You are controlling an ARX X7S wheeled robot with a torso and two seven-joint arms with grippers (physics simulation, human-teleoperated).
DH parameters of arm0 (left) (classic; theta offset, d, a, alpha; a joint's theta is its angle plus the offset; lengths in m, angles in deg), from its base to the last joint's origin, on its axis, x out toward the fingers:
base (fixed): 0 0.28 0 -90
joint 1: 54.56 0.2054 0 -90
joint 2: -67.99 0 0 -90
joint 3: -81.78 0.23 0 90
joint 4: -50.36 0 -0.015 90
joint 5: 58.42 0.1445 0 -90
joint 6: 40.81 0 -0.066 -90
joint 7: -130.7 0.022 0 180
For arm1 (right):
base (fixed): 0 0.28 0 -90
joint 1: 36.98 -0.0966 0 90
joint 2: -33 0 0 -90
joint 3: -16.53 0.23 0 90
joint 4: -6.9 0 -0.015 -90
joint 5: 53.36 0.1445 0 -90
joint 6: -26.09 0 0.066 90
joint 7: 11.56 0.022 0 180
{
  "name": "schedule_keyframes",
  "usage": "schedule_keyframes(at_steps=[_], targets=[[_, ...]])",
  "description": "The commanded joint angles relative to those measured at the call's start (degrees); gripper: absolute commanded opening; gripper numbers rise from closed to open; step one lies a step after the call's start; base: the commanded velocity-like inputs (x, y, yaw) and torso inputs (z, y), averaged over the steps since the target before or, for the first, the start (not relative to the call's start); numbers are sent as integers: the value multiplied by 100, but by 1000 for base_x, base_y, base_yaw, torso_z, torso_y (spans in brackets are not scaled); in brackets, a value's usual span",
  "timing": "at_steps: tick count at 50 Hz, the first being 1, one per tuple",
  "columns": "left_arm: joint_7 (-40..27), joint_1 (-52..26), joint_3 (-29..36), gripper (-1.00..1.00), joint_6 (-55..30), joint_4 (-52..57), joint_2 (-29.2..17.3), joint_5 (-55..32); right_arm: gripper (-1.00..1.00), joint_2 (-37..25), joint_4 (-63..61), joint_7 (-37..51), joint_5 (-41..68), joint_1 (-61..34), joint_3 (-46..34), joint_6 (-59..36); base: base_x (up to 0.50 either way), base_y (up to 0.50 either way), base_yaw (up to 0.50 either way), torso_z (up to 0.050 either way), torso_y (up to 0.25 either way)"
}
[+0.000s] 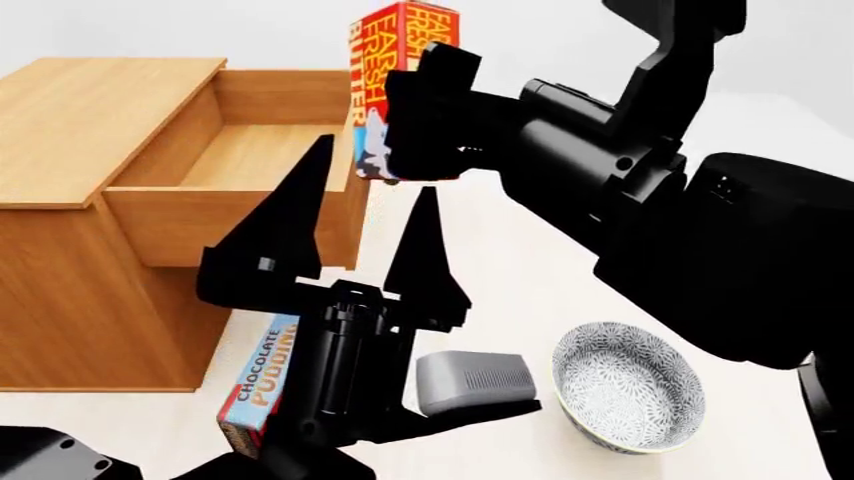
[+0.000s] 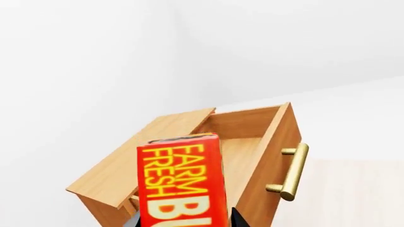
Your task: Put the butter at the back in the top drawer of the cabinet and close it.
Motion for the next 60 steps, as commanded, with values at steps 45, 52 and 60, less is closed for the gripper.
schedule_keyframes(at_steps=[45,52,60], targets=[[104,199,-20,100,435,-454,-113,129,-100,114,-199,68,20,-80,32,133,0,0,0,0,1],[89,279,19,100,541,-560,-117,161,-100,121,-209,122,86,-177,35,137,0,0,0,0,0],[122,240,-59,100,404,-430,-99,150,-100,87,-184,43,15,-78,22,143,0,0,0,0,1]])
